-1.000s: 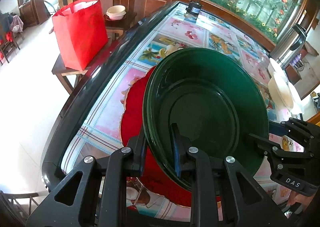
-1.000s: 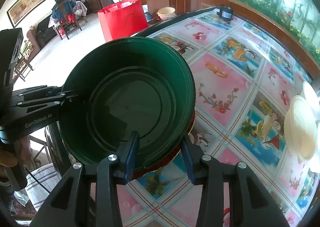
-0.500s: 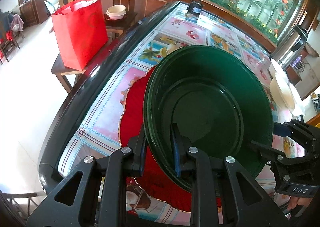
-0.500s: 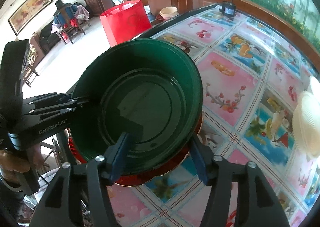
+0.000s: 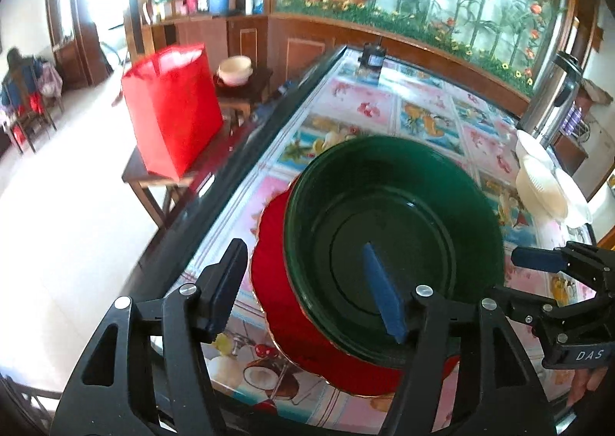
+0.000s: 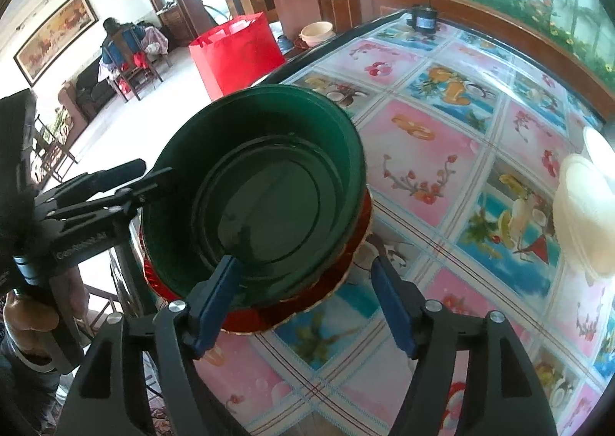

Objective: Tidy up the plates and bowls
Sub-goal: 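Move the right gripper to the beige paper bowl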

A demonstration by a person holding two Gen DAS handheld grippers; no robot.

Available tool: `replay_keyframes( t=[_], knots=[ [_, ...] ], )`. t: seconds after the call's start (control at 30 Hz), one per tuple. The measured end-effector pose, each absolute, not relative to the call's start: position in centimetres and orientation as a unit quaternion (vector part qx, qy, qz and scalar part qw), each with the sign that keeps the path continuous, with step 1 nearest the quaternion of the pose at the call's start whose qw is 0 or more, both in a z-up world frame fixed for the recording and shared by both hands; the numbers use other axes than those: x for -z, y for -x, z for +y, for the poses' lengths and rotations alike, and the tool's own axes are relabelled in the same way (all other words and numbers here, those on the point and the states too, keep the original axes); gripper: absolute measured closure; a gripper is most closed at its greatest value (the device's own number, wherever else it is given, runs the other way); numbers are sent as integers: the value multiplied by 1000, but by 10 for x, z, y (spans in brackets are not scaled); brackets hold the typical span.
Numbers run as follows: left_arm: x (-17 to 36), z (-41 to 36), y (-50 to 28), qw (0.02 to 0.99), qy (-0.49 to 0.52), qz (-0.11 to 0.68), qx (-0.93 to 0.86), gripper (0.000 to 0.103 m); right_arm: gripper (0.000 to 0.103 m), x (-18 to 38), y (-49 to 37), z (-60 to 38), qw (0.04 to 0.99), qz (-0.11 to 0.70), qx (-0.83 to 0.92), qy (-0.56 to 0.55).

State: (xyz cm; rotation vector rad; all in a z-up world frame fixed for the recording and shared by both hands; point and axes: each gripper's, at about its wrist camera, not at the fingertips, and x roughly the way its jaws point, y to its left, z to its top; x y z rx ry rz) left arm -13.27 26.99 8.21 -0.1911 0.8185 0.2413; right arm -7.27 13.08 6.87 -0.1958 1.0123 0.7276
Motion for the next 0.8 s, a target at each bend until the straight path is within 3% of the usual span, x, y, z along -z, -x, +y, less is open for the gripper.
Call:
replay_keyframes(
  t=[0.8],
  knots=[
    [-89,158,90,913,49,405,-8,39,28,-64,59,14,837,485,-254,13]
  ],
)
